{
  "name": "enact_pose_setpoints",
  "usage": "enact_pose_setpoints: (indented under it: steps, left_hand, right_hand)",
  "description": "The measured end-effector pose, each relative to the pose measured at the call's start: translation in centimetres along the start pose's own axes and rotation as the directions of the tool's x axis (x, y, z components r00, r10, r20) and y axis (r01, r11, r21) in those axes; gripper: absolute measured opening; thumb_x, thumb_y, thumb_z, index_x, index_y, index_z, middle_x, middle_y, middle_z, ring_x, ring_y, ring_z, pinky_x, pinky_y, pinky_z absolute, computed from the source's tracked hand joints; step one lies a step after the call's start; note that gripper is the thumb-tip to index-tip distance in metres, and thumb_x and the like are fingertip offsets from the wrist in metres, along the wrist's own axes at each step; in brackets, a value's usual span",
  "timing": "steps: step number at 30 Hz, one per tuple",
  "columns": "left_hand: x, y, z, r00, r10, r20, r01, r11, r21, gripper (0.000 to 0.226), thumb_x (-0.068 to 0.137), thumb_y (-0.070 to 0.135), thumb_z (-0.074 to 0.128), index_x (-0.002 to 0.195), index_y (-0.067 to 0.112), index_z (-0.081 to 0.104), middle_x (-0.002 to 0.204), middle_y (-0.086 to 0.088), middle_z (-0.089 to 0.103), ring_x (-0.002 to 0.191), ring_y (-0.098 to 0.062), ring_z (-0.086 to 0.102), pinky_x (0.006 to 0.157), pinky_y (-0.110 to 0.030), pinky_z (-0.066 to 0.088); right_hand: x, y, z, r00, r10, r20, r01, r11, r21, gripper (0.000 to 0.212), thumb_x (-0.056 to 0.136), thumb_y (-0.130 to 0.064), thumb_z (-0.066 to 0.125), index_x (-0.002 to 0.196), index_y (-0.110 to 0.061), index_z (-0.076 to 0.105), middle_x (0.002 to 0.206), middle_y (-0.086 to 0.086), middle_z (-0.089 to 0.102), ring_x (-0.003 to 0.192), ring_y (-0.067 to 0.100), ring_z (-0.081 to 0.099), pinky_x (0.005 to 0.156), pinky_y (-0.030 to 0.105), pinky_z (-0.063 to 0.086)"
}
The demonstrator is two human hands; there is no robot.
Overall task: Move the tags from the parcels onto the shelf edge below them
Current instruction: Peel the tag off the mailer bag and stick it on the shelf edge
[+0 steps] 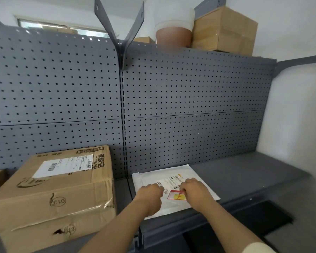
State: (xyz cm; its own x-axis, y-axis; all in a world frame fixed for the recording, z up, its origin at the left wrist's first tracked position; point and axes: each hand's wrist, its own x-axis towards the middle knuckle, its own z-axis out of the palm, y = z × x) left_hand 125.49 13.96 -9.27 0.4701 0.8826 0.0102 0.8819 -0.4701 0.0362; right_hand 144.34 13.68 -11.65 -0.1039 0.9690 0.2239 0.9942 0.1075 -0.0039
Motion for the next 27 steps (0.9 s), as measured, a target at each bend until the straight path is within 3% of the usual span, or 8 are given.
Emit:
enact_pose_setpoints:
  steps: [10, 16, 27]
  left_hand:
    - [-4.0, 3.3, 1.5, 0.995, -0.066, 0.081, 0.062, 0.996, 0.057, 0.028, 0.094, 0.012, 0.050, 0.120, 0.010, 0.061, 0.124, -0.012, 0.058, 0.110, -0.031, 0.059, 0.090, -0.038, 0.047]
    - [-5.6, 5.1, 3.4, 0.994, -0.078, 0.076, 0.073, 0.995, 0.067, 0.035, 0.093, 0.007, 0.051, 0.127, 0.011, 0.059, 0.128, -0.014, 0.057, 0.115, -0.034, 0.057, 0.097, -0.040, 0.045]
    - [-5.5, 5.3, 5.7, 0.986, -0.132, 0.105, 0.132, 0.991, 0.002, 0.037, 0.091, 0.002, 0.051, 0.127, 0.010, 0.059, 0.131, -0.014, 0.058, 0.116, -0.034, 0.060, 0.098, -0.040, 0.049]
  right_hand:
    - [-4.8, 0.2, -0.5, 0.999, 0.032, -0.004, -0.030, 0.972, 0.233, 0.023, 0.095, -0.014, 0.049, 0.112, -0.016, 0.064, 0.112, 0.006, 0.063, 0.097, 0.020, 0.059, 0.082, 0.030, 0.050]
    - [-5.9, 0.6, -0.9, 0.987, 0.054, -0.151, 0.008, 0.925, 0.380, 0.018, 0.098, -0.018, 0.048, 0.108, -0.016, 0.063, 0.109, 0.002, 0.064, 0.093, 0.017, 0.058, 0.080, 0.028, 0.050]
    - [-7.0, 2.2, -0.5, 0.999, 0.033, -0.012, -0.027, 0.936, 0.351, 0.019, 0.098, -0.016, 0.048, 0.103, -0.014, 0.066, 0.105, 0.004, 0.066, 0.089, 0.015, 0.061, 0.080, 0.027, 0.053]
